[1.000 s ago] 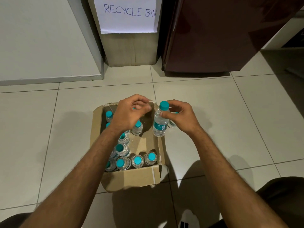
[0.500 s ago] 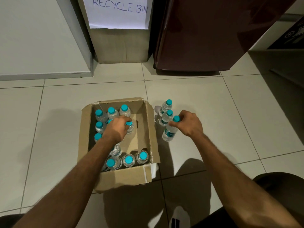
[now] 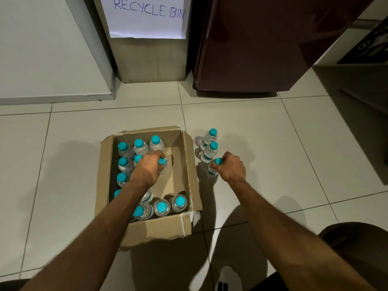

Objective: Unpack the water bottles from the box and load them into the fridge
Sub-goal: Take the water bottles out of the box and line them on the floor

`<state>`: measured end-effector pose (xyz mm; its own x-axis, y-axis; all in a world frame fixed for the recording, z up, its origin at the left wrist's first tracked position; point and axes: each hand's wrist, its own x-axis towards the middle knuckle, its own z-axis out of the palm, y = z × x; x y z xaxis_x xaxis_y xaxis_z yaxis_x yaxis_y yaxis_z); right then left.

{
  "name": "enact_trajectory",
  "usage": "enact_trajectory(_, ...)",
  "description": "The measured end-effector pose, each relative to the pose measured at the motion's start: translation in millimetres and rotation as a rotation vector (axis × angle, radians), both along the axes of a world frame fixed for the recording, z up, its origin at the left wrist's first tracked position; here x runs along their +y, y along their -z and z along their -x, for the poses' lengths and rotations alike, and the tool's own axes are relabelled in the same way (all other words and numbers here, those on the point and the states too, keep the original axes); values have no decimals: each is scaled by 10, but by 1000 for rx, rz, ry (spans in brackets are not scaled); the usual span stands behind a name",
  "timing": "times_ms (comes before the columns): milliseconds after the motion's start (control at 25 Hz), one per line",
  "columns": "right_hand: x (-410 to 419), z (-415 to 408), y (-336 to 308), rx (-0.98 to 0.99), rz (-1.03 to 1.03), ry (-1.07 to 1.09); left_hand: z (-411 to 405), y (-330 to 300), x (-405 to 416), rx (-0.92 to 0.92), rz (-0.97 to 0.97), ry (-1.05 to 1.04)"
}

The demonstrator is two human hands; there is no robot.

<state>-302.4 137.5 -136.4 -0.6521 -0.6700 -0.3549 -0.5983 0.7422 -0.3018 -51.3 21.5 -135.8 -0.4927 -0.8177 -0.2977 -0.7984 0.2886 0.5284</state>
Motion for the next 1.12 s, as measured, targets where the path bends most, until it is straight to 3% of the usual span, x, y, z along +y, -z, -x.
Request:
enact_trajectory(360, 7, -16, 169, -93, 77, 46, 21, 15, 51, 0, 45, 30)
enact_trajectory(520, 30, -175, 19, -72, 359, 70, -23, -34, 33, 39, -6, 32)
enact_trajectory(640, -37, -485, -198, -216, 553, -43, -15, -279, -41, 159, -66, 8)
enact_trajectory(840, -202, -878, -508, -544, 506, -391, 90, -823, -197, 337, -108, 126)
enact_trajectory(1120, -228, -845, -667, -571, 661, -213, 232, -1070, -114, 559, -204, 87)
